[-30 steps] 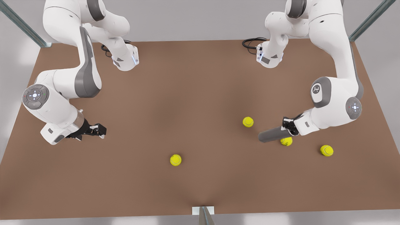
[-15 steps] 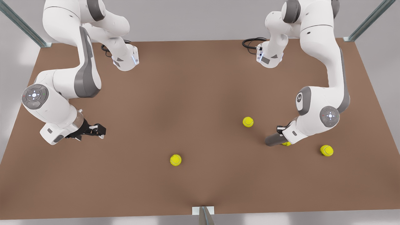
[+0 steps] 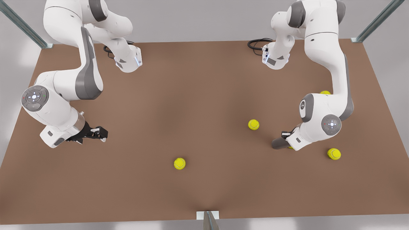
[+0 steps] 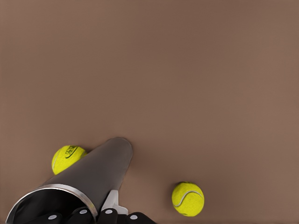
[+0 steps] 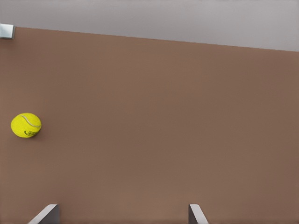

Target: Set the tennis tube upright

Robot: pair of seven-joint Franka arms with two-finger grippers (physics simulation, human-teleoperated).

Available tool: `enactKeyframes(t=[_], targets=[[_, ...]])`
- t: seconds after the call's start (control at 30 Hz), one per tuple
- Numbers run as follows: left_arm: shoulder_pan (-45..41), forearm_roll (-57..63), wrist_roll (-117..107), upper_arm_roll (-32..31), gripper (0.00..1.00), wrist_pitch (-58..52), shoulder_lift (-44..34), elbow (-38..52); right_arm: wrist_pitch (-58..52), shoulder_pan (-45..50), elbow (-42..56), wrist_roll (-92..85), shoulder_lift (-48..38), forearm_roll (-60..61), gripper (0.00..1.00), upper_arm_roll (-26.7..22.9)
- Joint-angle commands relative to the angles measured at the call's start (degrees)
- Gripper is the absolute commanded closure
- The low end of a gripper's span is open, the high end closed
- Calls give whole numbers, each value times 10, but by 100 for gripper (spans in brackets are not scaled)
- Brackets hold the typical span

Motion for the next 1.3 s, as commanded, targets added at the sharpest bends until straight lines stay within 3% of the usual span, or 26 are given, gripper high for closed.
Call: enactKeyframes(t=[0.0, 0.03, 0.1, 1.17, 1.2, 1.27], targets=[[0, -5, 1, 0, 79, 0, 0, 0, 0, 0, 0, 0, 0, 0, 0, 0], [-1, -5, 0, 0, 77, 0, 0, 0, 0, 0, -1, 0, 0, 0, 0, 0], [-1, -4, -9, 0, 0, -1, 1, 0, 0, 0, 0, 0, 0, 0, 0, 0], [-6, 21, -15, 3, 0, -50, -23, 28, 0, 1, -1, 0, 0, 0, 0, 0], [-6, 32, -14, 3, 0, -53, -30, 34, -1, 0, -1, 0, 0, 0, 0, 0], [8, 35, -12, 3, 0, -161, -30, 122, -1, 1, -1, 0, 0, -1, 0, 0]])
